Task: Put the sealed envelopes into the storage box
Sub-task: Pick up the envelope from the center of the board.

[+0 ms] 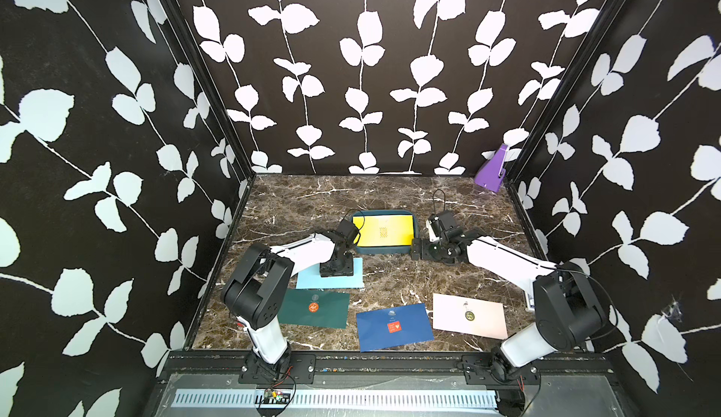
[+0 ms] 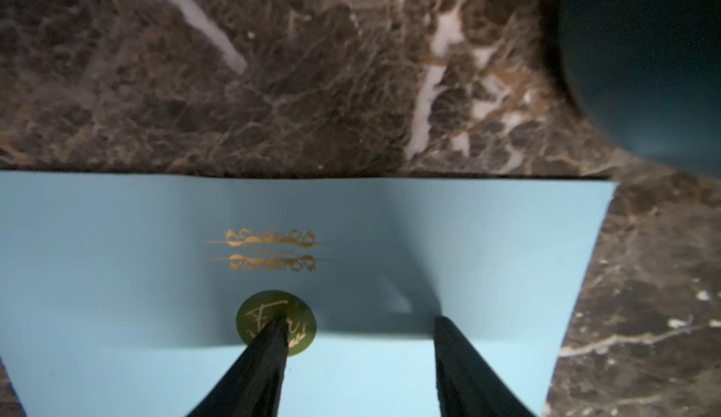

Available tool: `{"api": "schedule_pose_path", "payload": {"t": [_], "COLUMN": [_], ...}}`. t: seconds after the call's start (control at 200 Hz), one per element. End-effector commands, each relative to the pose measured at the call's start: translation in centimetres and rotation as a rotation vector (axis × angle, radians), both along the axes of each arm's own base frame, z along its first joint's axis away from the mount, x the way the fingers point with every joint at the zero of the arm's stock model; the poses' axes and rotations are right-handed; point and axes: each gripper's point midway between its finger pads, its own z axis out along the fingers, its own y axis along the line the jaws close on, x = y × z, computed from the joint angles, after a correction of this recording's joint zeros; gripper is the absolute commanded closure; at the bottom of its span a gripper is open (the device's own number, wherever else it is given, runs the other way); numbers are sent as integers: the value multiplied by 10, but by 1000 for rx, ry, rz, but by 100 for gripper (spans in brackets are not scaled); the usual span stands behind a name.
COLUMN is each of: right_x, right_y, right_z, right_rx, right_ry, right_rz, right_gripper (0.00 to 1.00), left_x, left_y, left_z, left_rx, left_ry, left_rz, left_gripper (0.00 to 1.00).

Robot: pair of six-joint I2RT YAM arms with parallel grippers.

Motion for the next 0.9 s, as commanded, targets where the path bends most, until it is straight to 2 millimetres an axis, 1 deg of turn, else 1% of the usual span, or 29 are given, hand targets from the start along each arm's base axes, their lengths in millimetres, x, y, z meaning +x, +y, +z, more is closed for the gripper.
{"api": "schedule_pose_path", "payload": {"t": [0.0,0.115,0.205,0.345,0.365,0.45,0.585,0.64,0.73,0.745,0.795,0.8,0.815,0.895], "right_x": [-11,-15,-16,-15,-15,-17,-23,-25,-27,-26,-27,-28,-28,-31], "right_y": [0,2,3,8,9,17,36,45,57,58,63,63,64,72], "right_z": [0,-5,-5,-2,-3,-4,-6,-6,-9,-8,-6,-11,-15,-18], "right_rx": [13,24,30,52,56,63,58,67,85,89,99,91,88,99], "right_ry": [13,32,34,38,39,47,54,48,46,44,41,51,58,67], "right_rz": [0,-4,-8,-11,-10,-5,8,2,-16,-23,-32,-34,-38,-48], "right_gripper": [1,1,1,1,1,1,1,1,1,1,1,1,1,1], "left_x": [-14,-20,-15,-11,-17,-14,1,3,2,8,9,9,9,11], "left_y": [-28,-51,-54,-63,-71,-77,-71,-67,-59,-50,-42,-41,-39,-25], "left_z": [-19,-23,-20,-9,-8,6,40,49,52,52,50,50,49,45], "left_rx": [-69,-52,-49,-102,-108,-133,-121,-108,-72,-66,-44,-41,-33,16], "left_ry": [77,112,107,88,90,66,-20,-34,-40,-42,-42,-41,-40,-52], "left_rz": [-11,-83,-78,-62,-83,-86,-89,-100,-119,-96,-93,-92,-91,-99], "left_gripper": [40,40,41,41,41,40,36,35,35,35,35,35,35,35]}}
